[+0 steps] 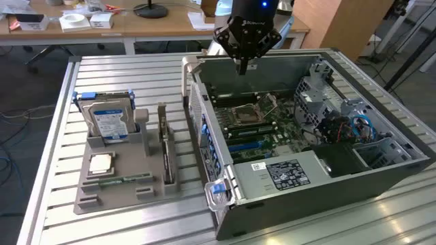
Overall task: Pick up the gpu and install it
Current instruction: 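Reach for the gpu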
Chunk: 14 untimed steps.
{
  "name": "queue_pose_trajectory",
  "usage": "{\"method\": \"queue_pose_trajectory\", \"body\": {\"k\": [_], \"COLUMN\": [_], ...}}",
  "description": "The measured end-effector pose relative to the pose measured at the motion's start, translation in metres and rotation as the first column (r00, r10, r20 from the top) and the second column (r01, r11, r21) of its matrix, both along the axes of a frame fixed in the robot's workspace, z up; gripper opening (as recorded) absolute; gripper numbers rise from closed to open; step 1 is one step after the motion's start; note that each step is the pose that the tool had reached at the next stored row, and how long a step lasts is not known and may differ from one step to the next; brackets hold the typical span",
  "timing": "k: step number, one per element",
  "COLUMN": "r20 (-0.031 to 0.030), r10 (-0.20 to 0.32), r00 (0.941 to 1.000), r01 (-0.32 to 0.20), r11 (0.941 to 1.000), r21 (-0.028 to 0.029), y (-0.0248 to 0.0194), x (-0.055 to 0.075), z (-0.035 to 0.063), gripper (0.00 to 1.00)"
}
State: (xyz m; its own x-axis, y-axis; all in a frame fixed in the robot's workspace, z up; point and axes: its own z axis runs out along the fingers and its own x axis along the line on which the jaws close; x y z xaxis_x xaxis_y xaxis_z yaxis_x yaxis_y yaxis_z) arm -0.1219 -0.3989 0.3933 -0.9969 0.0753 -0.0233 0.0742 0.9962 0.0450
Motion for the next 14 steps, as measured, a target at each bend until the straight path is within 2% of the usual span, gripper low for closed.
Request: {"method": "queue_pose_trajectory", "body": {"k": [14], "r20": [0.0], "r10": [0.0], "r00": [1.0], "r01": [0.0], "r11": [1.0], "r21": [0.0001], "y": [0.0], "x": [-0.0013], "z": [-0.0001], "gripper": [0.1]}}
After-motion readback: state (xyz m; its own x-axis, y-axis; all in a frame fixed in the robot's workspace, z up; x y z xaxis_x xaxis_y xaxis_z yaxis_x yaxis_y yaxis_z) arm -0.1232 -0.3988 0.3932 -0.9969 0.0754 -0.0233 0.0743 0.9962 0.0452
